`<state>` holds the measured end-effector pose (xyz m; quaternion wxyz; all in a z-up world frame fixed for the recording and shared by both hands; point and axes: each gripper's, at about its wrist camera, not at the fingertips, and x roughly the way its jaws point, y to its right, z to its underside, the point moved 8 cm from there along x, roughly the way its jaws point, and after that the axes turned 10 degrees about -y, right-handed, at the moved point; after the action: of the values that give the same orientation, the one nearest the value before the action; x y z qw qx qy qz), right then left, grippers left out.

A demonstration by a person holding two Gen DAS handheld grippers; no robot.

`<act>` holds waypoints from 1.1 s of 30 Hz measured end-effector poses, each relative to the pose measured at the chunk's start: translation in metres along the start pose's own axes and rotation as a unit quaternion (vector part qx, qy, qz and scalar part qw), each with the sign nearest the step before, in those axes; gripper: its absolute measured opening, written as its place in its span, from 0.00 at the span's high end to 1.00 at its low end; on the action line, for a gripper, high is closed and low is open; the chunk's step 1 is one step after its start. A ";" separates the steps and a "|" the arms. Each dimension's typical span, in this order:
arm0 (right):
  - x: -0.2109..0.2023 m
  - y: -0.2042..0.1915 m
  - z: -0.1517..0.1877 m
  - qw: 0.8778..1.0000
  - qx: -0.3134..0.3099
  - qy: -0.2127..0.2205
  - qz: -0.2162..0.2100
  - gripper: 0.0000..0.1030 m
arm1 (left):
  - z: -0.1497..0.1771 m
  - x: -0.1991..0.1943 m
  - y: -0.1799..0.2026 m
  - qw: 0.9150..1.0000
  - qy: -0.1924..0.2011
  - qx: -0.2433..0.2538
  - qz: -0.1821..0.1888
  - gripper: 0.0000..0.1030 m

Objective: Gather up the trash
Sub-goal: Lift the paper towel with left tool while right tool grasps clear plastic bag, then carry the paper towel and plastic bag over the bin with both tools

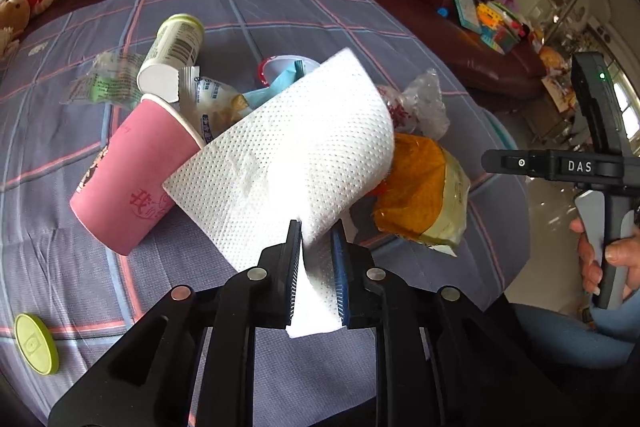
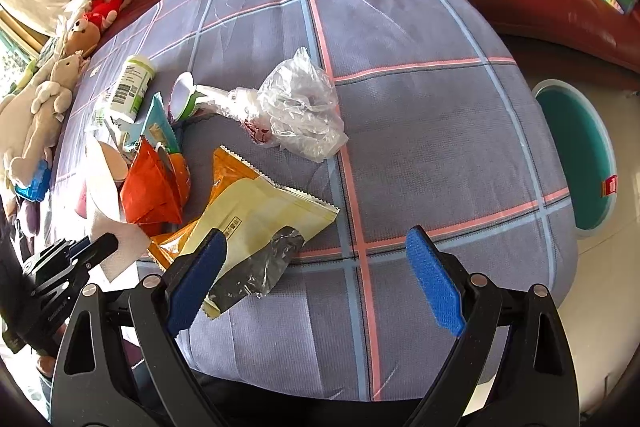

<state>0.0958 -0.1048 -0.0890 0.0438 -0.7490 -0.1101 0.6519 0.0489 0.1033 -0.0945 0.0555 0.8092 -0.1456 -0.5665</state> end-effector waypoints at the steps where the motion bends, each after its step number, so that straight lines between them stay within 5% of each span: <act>1: 0.001 0.000 -0.001 1.000 -0.001 0.000 0.001 0.16 | 0.000 -0.001 -0.001 1.000 0.003 0.003 -0.006 0.86; 10: 0.008 -0.003 -0.018 1.000 -0.013 -0.003 0.000 0.16 | -0.028 -0.046 0.001 0.998 0.065 -0.007 0.006 0.93; 23: 0.053 -0.004 -0.087 0.999 -0.019 -0.021 -0.027 0.16 | -0.088 -0.021 -0.001 0.998 0.055 -0.033 0.011 0.92; 24: 0.056 -0.005 -0.089 0.999 -0.020 -0.023 -0.028 0.18 | -0.091 -0.017 -0.003 0.998 0.051 -0.037 0.010 0.92; 29: 0.043 -0.015 -0.094 0.998 -0.045 0.001 -0.051 0.76 | -0.105 -0.013 0.003 0.998 0.045 -0.037 0.009 0.92; 33: 0.022 -0.003 -0.096 0.997 -0.035 0.021 -0.068 0.82 | -0.119 -0.013 0.025 0.999 0.047 -0.016 0.008 0.92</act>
<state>0.1925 -0.0896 -0.0955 0.0643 -0.7543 -0.1831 0.6273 0.1512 0.0745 -0.0348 0.0802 0.8329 -0.1403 -0.5292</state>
